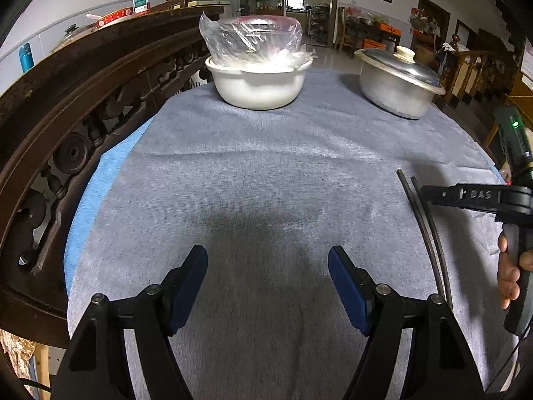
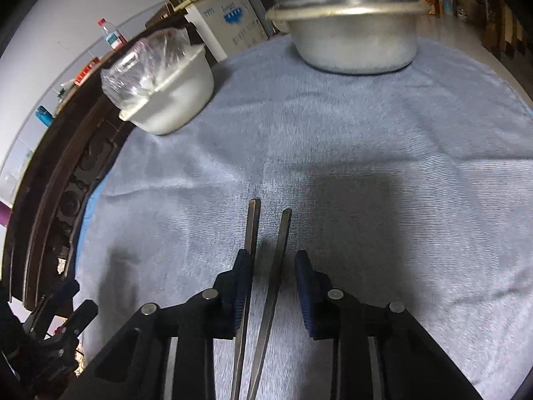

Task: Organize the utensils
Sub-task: 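Grasp a dark chopstick with the right tool, then grasp the other chopstick with the left tool while the right tool holds its chopstick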

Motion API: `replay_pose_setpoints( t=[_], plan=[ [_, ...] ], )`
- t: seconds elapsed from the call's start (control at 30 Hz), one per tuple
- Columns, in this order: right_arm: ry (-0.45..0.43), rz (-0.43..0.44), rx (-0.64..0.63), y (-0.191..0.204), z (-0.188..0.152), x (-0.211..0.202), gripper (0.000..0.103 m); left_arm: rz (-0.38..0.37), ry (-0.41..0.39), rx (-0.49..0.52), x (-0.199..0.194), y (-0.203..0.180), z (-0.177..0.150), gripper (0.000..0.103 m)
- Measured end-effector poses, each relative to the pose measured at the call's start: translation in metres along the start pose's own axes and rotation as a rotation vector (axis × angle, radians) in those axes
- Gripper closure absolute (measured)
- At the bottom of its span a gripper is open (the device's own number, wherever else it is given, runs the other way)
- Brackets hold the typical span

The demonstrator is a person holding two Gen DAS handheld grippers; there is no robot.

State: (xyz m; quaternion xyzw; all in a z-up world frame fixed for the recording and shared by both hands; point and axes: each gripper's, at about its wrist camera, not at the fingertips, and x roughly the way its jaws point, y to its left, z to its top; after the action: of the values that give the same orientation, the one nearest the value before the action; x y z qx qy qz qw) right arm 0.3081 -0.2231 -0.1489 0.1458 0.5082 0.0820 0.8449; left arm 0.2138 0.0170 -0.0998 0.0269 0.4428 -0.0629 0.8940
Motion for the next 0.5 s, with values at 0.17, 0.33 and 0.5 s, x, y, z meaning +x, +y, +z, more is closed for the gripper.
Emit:
replay_pose_setpoints(
  t=[0.17,0.33,0.5],
  plan=[
    [0.007,-0.076,-0.056,0.007,0.002,0.004,0.090,-0.012,0.012,-0.006,0.006,-0.003,0.006,0.028],
    [0.017,-0.144,-0.106,0.010,0.000,0.003,0.095,-0.041,0.029,0.009,0.014,-0.016,0.014,0.028],
    [0.006,-0.186,-0.074,-0.021,-0.006,-0.013,0.096,-0.121,0.077,0.049,0.035,-0.039,0.035,0.028]
  ],
)
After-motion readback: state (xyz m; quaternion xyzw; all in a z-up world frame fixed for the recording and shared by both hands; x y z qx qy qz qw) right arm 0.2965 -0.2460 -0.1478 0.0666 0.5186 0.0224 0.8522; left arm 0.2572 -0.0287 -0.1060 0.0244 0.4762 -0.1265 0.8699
